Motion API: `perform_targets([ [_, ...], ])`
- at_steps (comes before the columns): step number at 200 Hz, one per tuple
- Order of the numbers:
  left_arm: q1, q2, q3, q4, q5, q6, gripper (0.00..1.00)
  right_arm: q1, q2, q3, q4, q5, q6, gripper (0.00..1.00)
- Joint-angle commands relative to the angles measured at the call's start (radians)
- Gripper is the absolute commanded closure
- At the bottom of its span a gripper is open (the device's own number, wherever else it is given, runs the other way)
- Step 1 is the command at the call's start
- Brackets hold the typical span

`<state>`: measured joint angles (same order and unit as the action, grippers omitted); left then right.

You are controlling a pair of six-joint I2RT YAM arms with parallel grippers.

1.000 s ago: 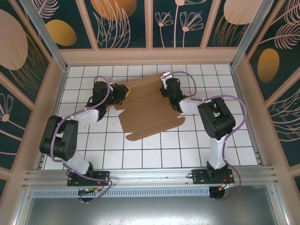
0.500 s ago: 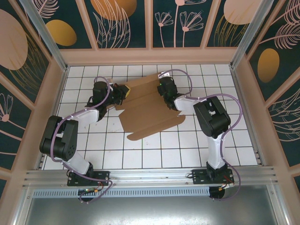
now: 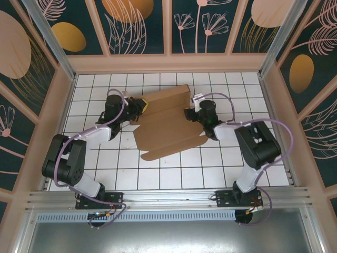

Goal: Fold the paper box

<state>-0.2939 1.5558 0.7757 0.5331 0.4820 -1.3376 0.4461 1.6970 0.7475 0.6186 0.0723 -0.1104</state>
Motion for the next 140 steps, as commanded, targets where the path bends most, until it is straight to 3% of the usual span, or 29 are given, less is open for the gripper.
perform_targets([
  [1, -0.004, -0.031, 0.006, -0.055, -0.028, 0.012, 1.00, -0.044, -0.108, -0.061, 0.187, -0.093, -0.018, 0.24],
  [36, -0.004, -0.026, 0.017, -0.067, -0.023, 0.022, 1.00, -0.129, -0.122, -0.141, 0.357, -0.193, -0.062, 0.25],
  [66, -0.004, -0.016, 0.025, -0.078, -0.020, 0.024, 1.00, -0.118, -0.038, -0.014, 0.190, -0.314, -0.135, 0.29],
  [111, -0.004, -0.007, 0.063, -0.119, -0.018, 0.020, 1.00, -0.060, 0.112, 0.123, 0.126, -0.245, -0.230, 0.30],
  [140, -0.004, -0.005, 0.076, -0.138, -0.022, 0.012, 1.00, -0.058, 0.195, 0.217, 0.102, -0.159, -0.231, 0.41],
])
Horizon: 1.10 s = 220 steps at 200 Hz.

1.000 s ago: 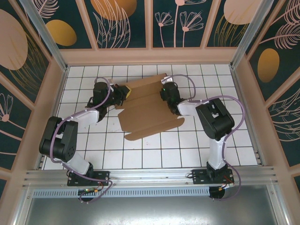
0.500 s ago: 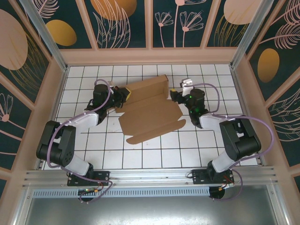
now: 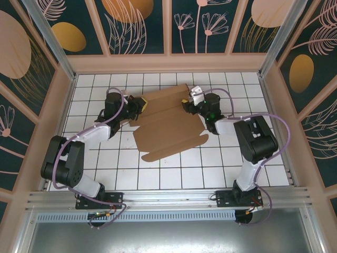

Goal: Fold the paper box

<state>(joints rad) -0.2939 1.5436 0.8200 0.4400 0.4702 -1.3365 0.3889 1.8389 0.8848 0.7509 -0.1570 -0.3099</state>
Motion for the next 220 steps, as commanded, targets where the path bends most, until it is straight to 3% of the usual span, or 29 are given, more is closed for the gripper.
perform_targets([
  [1, -0.004, 0.007, 0.031, -0.045, -0.010, 0.011, 1.00, -0.001, 0.057, 0.083, -0.031, 0.072, -0.032, 0.42],
  [44, -0.005, 0.012, 0.041, -0.039, -0.009, -0.011, 1.00, 0.000, 0.155, 0.234, -0.145, 0.098, -0.044, 0.51],
  [73, -0.005, 0.013, 0.044, -0.030, -0.011, -0.028, 1.00, 0.008, 0.198, 0.300, -0.208, 0.100, -0.037, 0.66],
  [122, -0.004, 0.018, 0.039, -0.023, -0.016, -0.041, 1.00, 0.012, 0.207, 0.261, -0.184, 0.091, 0.007, 0.66],
  [157, -0.004, 0.012, 0.028, -0.020, -0.030, -0.046, 1.00, 0.044, 0.234, 0.307, -0.259, 0.216, 0.018, 1.00],
  [193, -0.004, 0.023, 0.039, -0.020, -0.029, -0.051, 1.00, 0.085, 0.235, 0.320, -0.285, 0.434, 0.054, 1.00],
  [220, -0.004, 0.023, 0.050, -0.026, -0.037, -0.032, 0.99, 0.079, 0.179, 0.234, -0.195, 0.390, 0.089, 1.00],
])
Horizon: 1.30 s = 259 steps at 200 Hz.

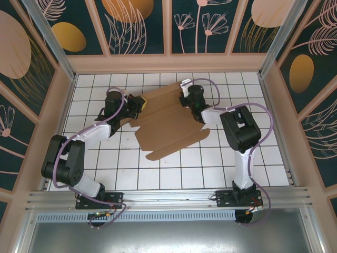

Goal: Fold the paper box

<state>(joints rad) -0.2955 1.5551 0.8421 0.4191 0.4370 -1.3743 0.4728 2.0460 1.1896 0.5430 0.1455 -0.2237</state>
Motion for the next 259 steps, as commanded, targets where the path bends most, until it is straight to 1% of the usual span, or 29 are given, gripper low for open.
perform_targets([
  [1, -0.003, 0.012, 0.029, -0.006, -0.004, 0.008, 0.99, -0.006, -0.030, -0.073, 0.014, 0.086, 0.003, 0.99],
  [9, -0.003, 0.006, 0.034, -0.013, -0.007, 0.028, 0.93, -0.011, -0.051, -0.087, 0.006, 0.077, 0.012, 0.99],
  [23, -0.003, -0.010, 0.043, -0.032, -0.012, 0.067, 0.74, -0.030, -0.082, -0.098, -0.029, 0.055, 0.043, 0.99],
  [31, -0.003, -0.021, 0.047, -0.032, -0.009, 0.084, 0.65, -0.036, -0.101, -0.113, -0.033, 0.052, 0.056, 0.99],
  [47, -0.003, -0.056, 0.060, -0.040, 0.012, 0.137, 0.54, -0.037, -0.140, -0.154, -0.025, 0.075, 0.067, 1.00],
  [58, -0.004, -0.085, 0.074, -0.073, 0.025, 0.190, 0.50, -0.038, -0.169, -0.191, -0.008, 0.084, 0.082, 1.00],
  [78, -0.003, -0.148, 0.090, -0.169, 0.049, 0.290, 0.49, -0.038, -0.199, -0.240, 0.013, 0.119, 0.110, 1.00],
  [106, -0.002, -0.263, 0.073, -0.340, 0.037, 0.393, 0.47, -0.031, -0.226, -0.292, 0.040, 0.192, 0.163, 1.00],
  [118, -0.002, -0.308, 0.084, -0.417, 0.025, 0.445, 0.47, -0.031, -0.241, -0.311, 0.037, 0.205, 0.199, 1.00],
  [130, -0.002, -0.352, 0.105, -0.485, -0.013, 0.506, 0.47, -0.031, -0.261, -0.335, 0.038, 0.202, 0.222, 1.00],
  [140, -0.002, -0.377, 0.124, -0.553, -0.079, 0.557, 0.46, -0.030, -0.274, -0.356, 0.042, 0.207, 0.244, 1.00],
  [147, 0.004, -0.379, 0.170, -0.596, -0.119, 0.581, 0.45, -0.030, -0.285, -0.372, 0.046, 0.203, 0.257, 1.00],
  [156, 0.022, -0.360, 0.200, -0.627, -0.123, 0.592, 0.43, -0.026, -0.295, -0.389, 0.051, 0.198, 0.264, 1.00],
  [176, 0.058, -0.276, 0.246, -0.625, -0.052, 0.595, 0.44, -0.010, -0.311, -0.420, 0.059, 0.212, 0.273, 1.00],
  [189, 0.059, -0.212, 0.275, -0.602, 0.002, 0.611, 0.43, -0.002, -0.315, -0.433, 0.063, 0.225, 0.277, 1.00],
  [219, 0.059, -0.079, 0.329, -0.599, 0.048, 0.622, 0.43, 0.008, -0.322, -0.462, 0.072, 0.234, 0.291, 1.00],
  [236, 0.059, -0.037, 0.318, -0.566, 0.084, 0.614, 0.44, 0.010, -0.324, -0.472, 0.081, 0.229, 0.294, 1.00],
  [259, 0.058, 0.001, 0.301, -0.536, 0.097, 0.602, 0.46, 0.015, -0.322, -0.475, 0.089, 0.217, 0.295, 1.00],
])
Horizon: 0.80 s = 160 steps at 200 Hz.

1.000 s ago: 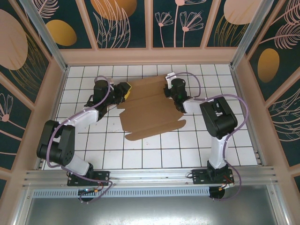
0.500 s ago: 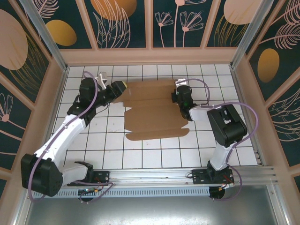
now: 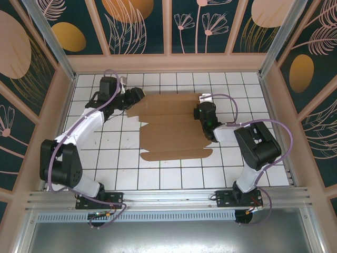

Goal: Fold the paper box

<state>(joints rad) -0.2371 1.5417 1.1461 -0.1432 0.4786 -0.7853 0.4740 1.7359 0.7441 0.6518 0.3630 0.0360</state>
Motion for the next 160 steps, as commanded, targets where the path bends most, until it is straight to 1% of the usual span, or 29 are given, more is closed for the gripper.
perform_targets([
  [1, 0.000, 0.016, -0.005, 0.030, 0.057, 0.012, 0.46, 0.015, -0.012, -0.030, -0.020, -0.001, 0.036, 1.00],
  [59, 0.001, 0.050, -0.110, 0.264, 0.140, -0.094, 0.48, 0.017, 0.019, -0.007, -0.023, -0.052, 0.046, 1.00],
  [88, 0.001, 0.099, -0.137, 0.330, 0.149, -0.110, 0.49, 0.017, 0.013, 0.003, -0.041, -0.076, 0.057, 1.00],
  [101, 0.000, 0.116, -0.155, 0.392, 0.164, -0.130, 0.50, 0.015, 0.012, 0.009, -0.046, -0.096, 0.057, 1.00],
  [114, 0.001, 0.127, -0.168, 0.467, 0.180, -0.162, 0.55, 0.015, 0.017, 0.022, -0.060, -0.107, 0.058, 1.00],
  [121, 0.000, 0.129, -0.203, 0.520, 0.193, -0.183, 0.57, 0.015, 0.017, 0.024, -0.064, -0.108, 0.059, 1.00],
  [160, 0.000, 0.141, -0.284, 0.725, 0.213, -0.287, 0.80, -0.001, 0.009, 0.020, -0.066, -0.123, 0.094, 1.00],
])
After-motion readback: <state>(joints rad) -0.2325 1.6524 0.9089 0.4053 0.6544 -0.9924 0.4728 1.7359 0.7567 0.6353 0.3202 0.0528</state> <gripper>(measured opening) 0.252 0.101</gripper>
